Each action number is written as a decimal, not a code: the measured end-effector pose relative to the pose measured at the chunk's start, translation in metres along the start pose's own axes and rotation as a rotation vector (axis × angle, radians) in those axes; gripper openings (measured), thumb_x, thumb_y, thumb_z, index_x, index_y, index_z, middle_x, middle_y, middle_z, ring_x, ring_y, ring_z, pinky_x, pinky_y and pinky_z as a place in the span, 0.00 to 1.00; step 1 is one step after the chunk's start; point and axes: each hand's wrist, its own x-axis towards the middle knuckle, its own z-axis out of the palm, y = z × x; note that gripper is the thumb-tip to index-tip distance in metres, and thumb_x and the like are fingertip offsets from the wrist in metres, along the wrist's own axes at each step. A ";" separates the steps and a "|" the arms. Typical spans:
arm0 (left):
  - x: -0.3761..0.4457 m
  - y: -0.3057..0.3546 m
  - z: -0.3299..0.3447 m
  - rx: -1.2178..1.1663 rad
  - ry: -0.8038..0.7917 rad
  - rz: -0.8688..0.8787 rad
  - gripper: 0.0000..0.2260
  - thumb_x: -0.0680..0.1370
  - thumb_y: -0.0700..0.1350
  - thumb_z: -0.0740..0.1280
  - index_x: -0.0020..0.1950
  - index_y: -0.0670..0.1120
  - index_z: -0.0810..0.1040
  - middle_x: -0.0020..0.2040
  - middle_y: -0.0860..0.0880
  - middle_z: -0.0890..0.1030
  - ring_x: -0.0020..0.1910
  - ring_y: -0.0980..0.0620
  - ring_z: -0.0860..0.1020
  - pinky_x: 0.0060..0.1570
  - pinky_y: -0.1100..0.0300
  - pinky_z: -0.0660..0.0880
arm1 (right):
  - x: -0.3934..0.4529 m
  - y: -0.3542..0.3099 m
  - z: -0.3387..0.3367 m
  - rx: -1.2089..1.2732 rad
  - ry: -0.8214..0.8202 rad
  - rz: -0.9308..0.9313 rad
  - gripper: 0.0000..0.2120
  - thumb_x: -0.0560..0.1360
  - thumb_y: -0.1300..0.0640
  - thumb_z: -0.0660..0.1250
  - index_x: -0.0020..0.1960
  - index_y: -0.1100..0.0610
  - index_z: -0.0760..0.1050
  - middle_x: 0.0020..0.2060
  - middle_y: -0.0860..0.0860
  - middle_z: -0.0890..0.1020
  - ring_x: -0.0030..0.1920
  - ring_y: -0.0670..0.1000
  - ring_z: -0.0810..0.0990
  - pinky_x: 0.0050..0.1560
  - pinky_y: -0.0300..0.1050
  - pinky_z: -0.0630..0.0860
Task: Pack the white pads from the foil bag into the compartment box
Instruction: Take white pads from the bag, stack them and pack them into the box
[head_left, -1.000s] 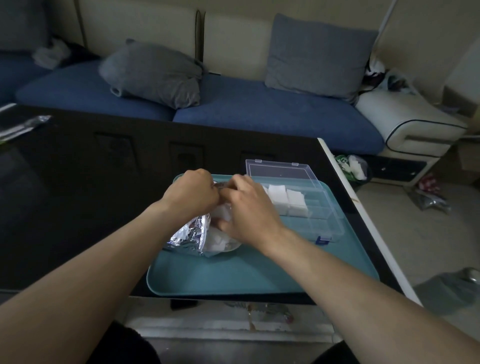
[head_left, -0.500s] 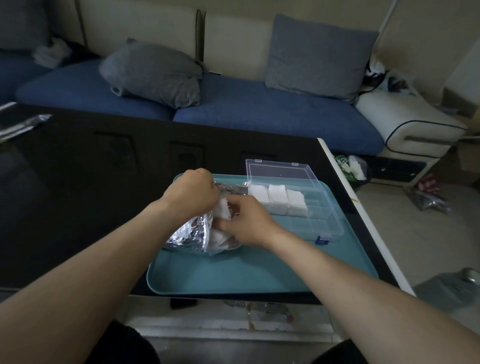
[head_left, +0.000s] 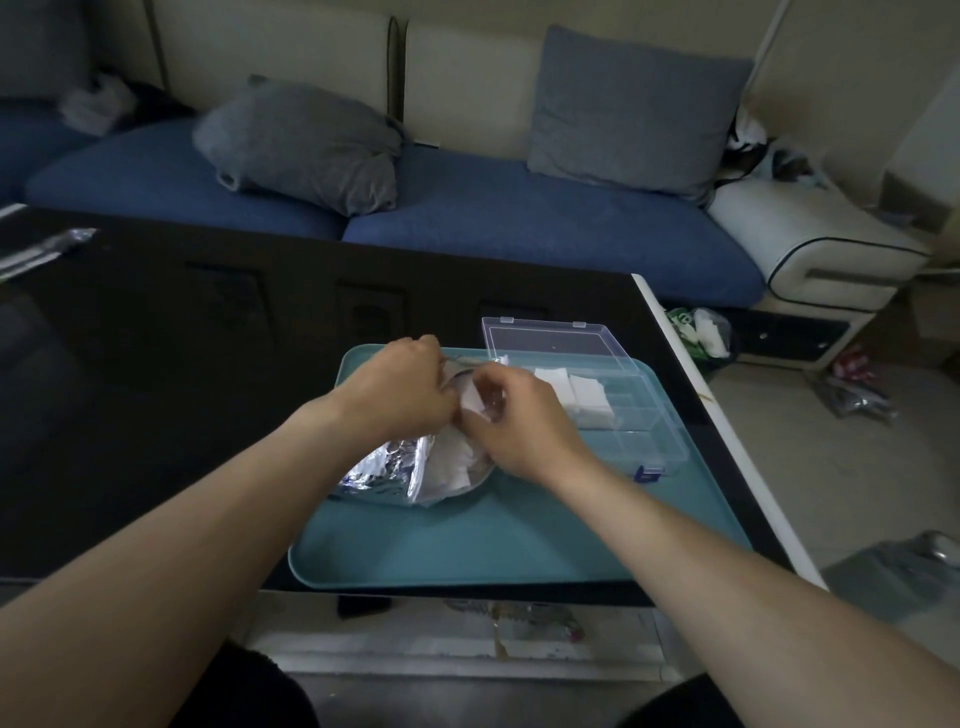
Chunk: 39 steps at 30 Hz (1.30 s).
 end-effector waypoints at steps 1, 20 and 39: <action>-0.002 0.002 0.001 -0.001 -0.022 0.010 0.12 0.80 0.49 0.63 0.56 0.41 0.72 0.54 0.41 0.79 0.52 0.42 0.76 0.45 0.57 0.66 | 0.001 -0.002 0.001 -0.052 0.023 -0.053 0.03 0.75 0.57 0.72 0.45 0.54 0.78 0.37 0.45 0.74 0.39 0.48 0.73 0.38 0.29 0.67; -0.007 0.001 -0.002 0.051 -0.165 -0.045 0.13 0.78 0.46 0.63 0.61 0.43 0.71 0.61 0.42 0.77 0.59 0.43 0.75 0.53 0.55 0.72 | 0.000 0.016 -0.056 0.513 0.026 0.488 0.04 0.77 0.64 0.66 0.49 0.65 0.78 0.39 0.56 0.82 0.28 0.48 0.82 0.28 0.43 0.78; -0.020 0.030 -0.001 -0.053 0.060 0.291 0.49 0.69 0.65 0.72 0.80 0.48 0.50 0.77 0.48 0.58 0.77 0.48 0.52 0.75 0.50 0.52 | -0.005 0.025 -0.081 0.605 0.191 0.394 0.06 0.74 0.63 0.69 0.39 0.57 0.80 0.36 0.53 0.83 0.39 0.53 0.82 0.45 0.58 0.80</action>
